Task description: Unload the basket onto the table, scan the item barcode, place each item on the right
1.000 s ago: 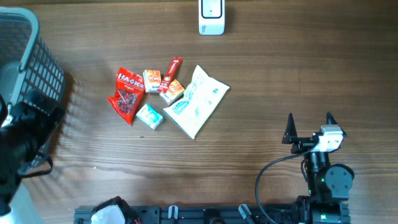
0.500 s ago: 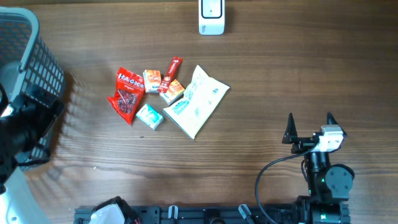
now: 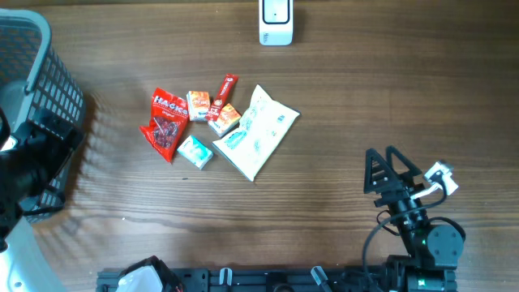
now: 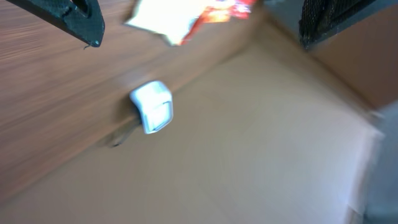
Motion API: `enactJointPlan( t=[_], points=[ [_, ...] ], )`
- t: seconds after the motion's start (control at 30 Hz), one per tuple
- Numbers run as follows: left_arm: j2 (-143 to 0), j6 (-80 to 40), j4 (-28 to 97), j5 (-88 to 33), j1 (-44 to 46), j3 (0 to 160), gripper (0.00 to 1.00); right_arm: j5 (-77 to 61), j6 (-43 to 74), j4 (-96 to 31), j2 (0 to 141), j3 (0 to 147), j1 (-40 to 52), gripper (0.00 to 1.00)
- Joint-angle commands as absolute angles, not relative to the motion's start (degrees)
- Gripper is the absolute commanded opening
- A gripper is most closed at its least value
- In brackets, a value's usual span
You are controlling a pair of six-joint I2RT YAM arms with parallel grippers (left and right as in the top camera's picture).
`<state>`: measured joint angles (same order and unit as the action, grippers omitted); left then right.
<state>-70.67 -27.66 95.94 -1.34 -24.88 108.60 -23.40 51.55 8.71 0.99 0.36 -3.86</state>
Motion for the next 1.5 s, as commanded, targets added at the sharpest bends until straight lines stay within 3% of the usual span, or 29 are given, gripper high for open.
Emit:
enactJointPlan(
  t=[0.0,0.1,0.23,0.5,0.7,0.8,1.0,1.13,1.47],
  points=[
    [-71.05,-27.40,95.66,-0.58,-25.26,108.55,1.00,-31.11,63.18,12.14,0.75,0.38,-4.14,1.00],
    [-71.05,-27.38,95.66,-0.58,-25.26,108.55,1.00,-34.35,62.24,11.16,2.72,2.55,-4.14,0.99],
    [-71.05,-27.38,95.66,-0.58,-25.26,108.55,1.00,-37.41,52.69,5.96,10.52,10.48,-4.14,0.99],
    [-71.05,-27.38,95.66,-0.58,-25.26,108.55,1.00,-36.69,20.91,-29.71,39.05,42.41,-4.14,0.99],
    [-71.05,-27.40,95.64,-0.60,-25.26,108.55,1.00,-36.53,10.22,-47.75,58.41,57.49,-2.61,1.00],
    [-71.05,-27.40,95.64,-0.60,-25.26,108.55,1.00,-37.80,12.95,-48.12,65.82,57.89,-1.45,1.00],
    [-71.18,-26.02,93.89,-12.40,-25.15,108.25,1.00,-39.09,19.46,-47.90,78.43,57.89,-1.28,1.00],
    [-72.12,-10.92,93.71,-28.16,-22.24,106.67,1.00,-42.70,15.66,-47.68,83.79,57.89,-1.30,1.00],
    [-83.20,-4.56,87.48,-31.62,-11.11,93.56,1.00,-48.97,11.55,-47.13,84.51,57.89,-1.30,1.00]
  ],
)
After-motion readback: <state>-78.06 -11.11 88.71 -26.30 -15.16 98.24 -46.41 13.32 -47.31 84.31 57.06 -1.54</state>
